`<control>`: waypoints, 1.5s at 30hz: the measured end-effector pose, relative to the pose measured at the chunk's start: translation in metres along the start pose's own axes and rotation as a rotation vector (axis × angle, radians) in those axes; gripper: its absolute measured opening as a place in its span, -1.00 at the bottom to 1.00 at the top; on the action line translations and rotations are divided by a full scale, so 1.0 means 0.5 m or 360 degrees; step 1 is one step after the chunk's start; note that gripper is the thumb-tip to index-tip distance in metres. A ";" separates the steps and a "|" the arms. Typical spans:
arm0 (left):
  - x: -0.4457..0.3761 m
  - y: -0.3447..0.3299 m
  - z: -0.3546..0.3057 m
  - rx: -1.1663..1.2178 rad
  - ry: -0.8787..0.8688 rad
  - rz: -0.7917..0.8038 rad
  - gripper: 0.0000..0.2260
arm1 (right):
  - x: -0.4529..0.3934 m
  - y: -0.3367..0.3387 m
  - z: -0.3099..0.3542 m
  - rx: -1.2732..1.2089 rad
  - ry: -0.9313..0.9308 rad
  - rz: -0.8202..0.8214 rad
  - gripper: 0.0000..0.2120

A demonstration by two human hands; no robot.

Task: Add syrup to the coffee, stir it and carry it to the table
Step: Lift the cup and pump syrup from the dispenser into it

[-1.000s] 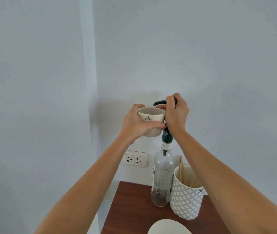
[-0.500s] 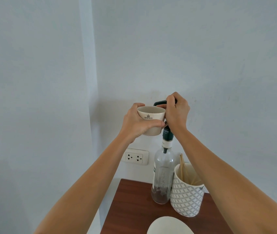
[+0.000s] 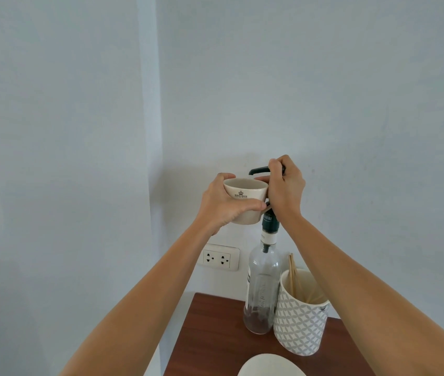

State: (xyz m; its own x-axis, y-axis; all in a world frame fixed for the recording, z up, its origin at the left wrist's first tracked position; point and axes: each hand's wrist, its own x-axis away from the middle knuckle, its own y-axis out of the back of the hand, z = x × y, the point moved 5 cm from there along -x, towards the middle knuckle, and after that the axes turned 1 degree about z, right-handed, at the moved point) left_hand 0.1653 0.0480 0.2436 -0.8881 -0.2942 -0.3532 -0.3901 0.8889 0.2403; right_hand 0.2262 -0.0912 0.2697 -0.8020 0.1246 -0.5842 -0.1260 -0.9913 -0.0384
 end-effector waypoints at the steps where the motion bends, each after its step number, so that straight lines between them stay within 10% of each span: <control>1: -0.001 0.000 0.000 -0.0001 0.0000 -0.0002 -0.20 | 0.001 0.001 0.005 -0.0008 0.0004 -0.0001 -0.79; 33: 0.051 0.004 0.032 0.0024 -0.0012 0.0017 -0.23 | 0.124 0.072 0.010 0.0414 0.0107 -0.0073 -0.81; 45: 0.219 -0.051 0.151 0.0037 -0.0032 0.0176 -0.13 | 0.288 0.163 -0.102 0.0302 -0.0397 0.0500 -0.65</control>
State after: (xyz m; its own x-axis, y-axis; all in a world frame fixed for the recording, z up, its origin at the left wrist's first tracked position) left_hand 0.0965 0.0195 0.1306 -0.9202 -0.1872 -0.3437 -0.2841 0.9235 0.2577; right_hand 0.1305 -0.1560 0.1412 -0.9318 -0.1519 -0.3296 0.0600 -0.9601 0.2730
